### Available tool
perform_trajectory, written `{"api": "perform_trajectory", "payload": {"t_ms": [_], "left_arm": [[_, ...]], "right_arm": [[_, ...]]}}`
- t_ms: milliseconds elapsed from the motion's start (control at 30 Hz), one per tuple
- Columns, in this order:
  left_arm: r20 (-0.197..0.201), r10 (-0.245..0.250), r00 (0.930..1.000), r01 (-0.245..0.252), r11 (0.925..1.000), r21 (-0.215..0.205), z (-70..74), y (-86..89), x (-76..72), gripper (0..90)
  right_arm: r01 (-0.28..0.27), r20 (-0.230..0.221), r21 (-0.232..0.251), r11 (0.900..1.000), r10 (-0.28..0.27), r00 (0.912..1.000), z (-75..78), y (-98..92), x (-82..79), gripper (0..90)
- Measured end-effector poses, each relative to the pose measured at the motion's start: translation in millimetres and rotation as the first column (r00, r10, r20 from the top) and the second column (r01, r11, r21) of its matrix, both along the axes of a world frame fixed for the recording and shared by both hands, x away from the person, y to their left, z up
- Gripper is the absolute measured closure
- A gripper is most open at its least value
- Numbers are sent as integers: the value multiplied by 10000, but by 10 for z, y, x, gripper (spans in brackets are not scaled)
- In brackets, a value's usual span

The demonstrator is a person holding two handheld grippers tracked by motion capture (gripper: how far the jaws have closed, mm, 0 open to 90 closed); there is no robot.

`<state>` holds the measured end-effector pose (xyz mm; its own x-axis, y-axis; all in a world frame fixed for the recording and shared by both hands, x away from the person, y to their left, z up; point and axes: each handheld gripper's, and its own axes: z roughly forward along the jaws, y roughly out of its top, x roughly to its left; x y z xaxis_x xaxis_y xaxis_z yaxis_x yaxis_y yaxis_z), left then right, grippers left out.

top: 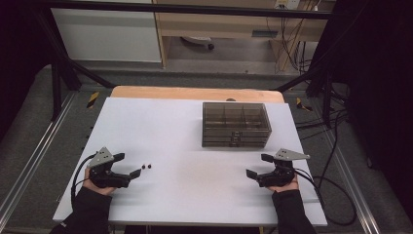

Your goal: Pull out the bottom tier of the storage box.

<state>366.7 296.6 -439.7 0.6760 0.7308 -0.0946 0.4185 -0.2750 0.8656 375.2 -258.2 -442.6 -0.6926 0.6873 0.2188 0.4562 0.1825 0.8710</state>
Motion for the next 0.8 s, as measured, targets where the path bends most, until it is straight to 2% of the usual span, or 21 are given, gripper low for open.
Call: {"api": "perform_trajectory", "payload": {"t_ms": [433,800], "left_arm": [[-27,62,10000,-62,10000,-7,4,4,3,40],[-109,91,9999,-90,10000,16,-12,15,11,42]], "right_arm": [[61,88,-111,9999,-60,9999,11,7,5,7],[-42,382,-564,9984,63,9993,60,81,5,6]]}}
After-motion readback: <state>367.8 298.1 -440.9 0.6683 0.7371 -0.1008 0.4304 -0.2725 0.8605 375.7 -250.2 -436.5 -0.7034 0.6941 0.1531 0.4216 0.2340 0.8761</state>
